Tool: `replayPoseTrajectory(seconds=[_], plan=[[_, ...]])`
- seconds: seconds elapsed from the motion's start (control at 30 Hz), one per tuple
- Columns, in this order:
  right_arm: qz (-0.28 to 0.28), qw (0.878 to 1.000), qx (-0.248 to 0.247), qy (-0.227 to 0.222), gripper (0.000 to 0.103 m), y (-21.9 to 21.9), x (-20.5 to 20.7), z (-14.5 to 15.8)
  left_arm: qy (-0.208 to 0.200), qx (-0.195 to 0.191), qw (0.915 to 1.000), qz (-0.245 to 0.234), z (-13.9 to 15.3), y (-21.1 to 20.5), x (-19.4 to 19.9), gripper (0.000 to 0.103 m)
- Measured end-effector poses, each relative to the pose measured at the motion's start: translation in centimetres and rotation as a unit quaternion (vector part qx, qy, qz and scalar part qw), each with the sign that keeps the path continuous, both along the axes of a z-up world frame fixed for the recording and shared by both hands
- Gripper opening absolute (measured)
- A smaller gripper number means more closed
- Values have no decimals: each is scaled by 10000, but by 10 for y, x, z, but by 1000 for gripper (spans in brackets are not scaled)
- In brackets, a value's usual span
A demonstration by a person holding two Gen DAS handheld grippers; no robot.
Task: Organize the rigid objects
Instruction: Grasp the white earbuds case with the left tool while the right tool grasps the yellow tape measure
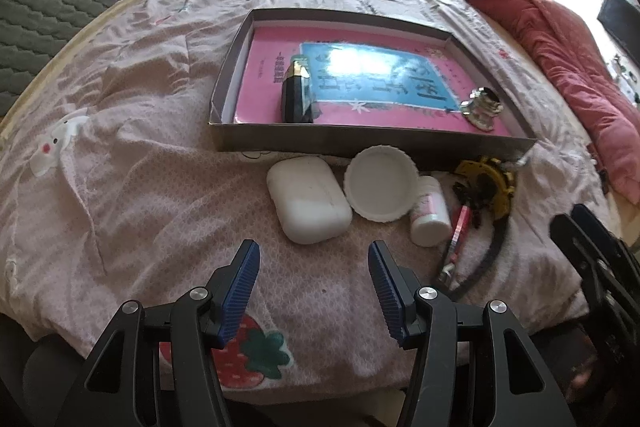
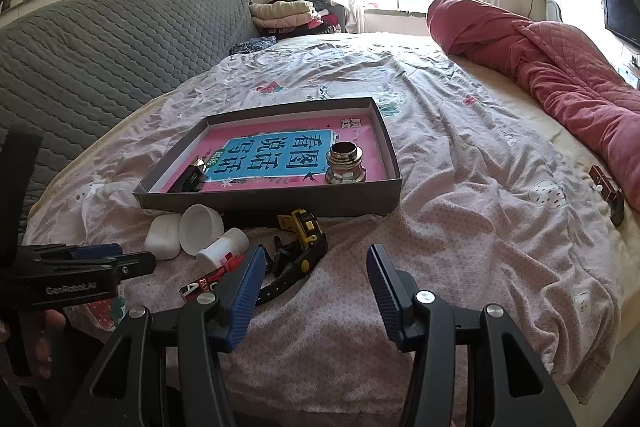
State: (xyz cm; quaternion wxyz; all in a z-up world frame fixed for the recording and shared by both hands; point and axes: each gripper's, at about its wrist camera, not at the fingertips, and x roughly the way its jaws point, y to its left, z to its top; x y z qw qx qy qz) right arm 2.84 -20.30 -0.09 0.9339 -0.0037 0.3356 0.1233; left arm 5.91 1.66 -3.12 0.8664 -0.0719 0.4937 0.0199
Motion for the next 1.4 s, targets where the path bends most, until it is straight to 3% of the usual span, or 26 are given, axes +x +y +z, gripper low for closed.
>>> replayPoseTrajectory(seconds=[0.43,1.1,1.4], plan=[[46,9999,50,140,52,2,11,-8,125,217,9993,294,-22,-6,28,58],[107,9993,77,358,52,10,52,-27,-71,215,9984,514,-21,12,30,60],[282,9985,-34,460,36,16,72,-35,-89,138,9985,518,-18,20,26,60]])
